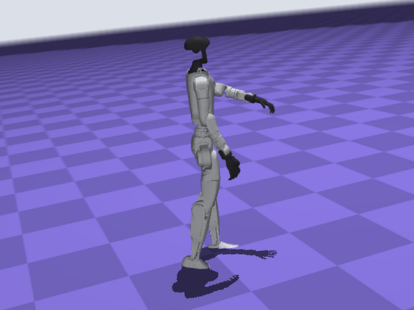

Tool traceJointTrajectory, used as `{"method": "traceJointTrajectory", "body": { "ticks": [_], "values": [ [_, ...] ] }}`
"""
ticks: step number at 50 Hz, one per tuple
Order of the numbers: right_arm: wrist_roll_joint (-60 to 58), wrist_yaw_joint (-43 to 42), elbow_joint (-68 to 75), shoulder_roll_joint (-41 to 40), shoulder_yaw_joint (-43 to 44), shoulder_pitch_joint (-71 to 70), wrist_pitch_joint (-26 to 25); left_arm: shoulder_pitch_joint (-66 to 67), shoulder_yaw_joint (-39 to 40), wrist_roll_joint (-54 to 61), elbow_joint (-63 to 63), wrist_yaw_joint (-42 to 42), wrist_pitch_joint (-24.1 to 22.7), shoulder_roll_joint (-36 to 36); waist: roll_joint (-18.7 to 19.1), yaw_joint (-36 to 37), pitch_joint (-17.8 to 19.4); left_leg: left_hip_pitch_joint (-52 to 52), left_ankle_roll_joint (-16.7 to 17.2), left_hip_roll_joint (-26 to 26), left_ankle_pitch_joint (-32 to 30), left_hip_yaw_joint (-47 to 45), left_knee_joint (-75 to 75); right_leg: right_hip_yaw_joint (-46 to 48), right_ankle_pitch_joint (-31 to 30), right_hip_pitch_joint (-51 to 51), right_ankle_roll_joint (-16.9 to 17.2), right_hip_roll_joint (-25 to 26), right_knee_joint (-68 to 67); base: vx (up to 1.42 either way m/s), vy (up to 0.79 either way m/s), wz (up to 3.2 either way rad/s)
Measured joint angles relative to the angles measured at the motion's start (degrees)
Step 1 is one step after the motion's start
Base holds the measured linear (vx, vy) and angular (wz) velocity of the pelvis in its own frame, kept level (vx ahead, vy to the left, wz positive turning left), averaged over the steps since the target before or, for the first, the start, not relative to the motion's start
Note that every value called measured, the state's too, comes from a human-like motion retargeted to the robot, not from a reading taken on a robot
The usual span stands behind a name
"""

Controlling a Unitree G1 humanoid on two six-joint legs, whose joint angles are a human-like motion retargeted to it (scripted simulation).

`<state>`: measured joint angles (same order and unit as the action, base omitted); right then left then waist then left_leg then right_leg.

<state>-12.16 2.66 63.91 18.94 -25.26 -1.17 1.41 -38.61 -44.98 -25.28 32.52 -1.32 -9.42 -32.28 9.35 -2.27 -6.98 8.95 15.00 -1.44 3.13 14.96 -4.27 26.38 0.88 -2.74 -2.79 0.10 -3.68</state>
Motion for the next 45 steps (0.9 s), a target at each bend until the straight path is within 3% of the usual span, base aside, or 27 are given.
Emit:
{"method": "traceJointTrajectory", "body": {
  "ticks": [15, 29, 37, 45],
  "values": [
    [0.71, -4.65, -0.37, -1.65, 2.58, 1.28, 1.74, 22.14, 5.82, 5.22, -4.43, -1.13, -1.31, -1.50, -1.55, 2.13, 1.41, 0.59, 0.00, 0.15, -0.31, 1.31, 0.02, 0.91, -0.14, 0.14, -1.32, 0.27, -0.91, 0.00, 0.00, 0.00],
    [2.67, -5.97, 0.05, -3.35, 2.24, 2.00, 3.49, 38.84, 13.30, 7.28, 16.89, -0.01, 1.02, 4.81, -3.75, 2.68, 2.96, -0.12, 0.00, 0.23, -0.47, 2.11, 0.09, 1.22, 0.17, -0.50, -2.17, 0.32, -2.60, 0.00, 0.00, 0.00],
    [4.20, -4.24, 0.52, -3.97, 2.77, 2.23, 3.45, 41.78, 18.18, 9.62, 28.00, 0.37, 2.64, 9.13, -4.77, 3.16, 3.65, -0.43, 0.00, 0.48, -0.98, 2.80, 0.10, 1.69, -0.45, -1.19, -2.56, 0.43, -2.55, 0.00, 0.00, 0.00],
    [5.05, -2.31, 1.07, -4.46, 3.45, 2.78, 3.04, 41.08, 21.68, 12.32, 30.79, 0.85, 3.18, 10.70, -5.47, 3.87, 3.97, -0.47, 0.00, 0.90, -1.61, 3.83, 0.05, 2.60, -1.25, -1.74, -3.03, 0.44, -2.21, -0.01, 0.00, 0.07]
  ]
}}
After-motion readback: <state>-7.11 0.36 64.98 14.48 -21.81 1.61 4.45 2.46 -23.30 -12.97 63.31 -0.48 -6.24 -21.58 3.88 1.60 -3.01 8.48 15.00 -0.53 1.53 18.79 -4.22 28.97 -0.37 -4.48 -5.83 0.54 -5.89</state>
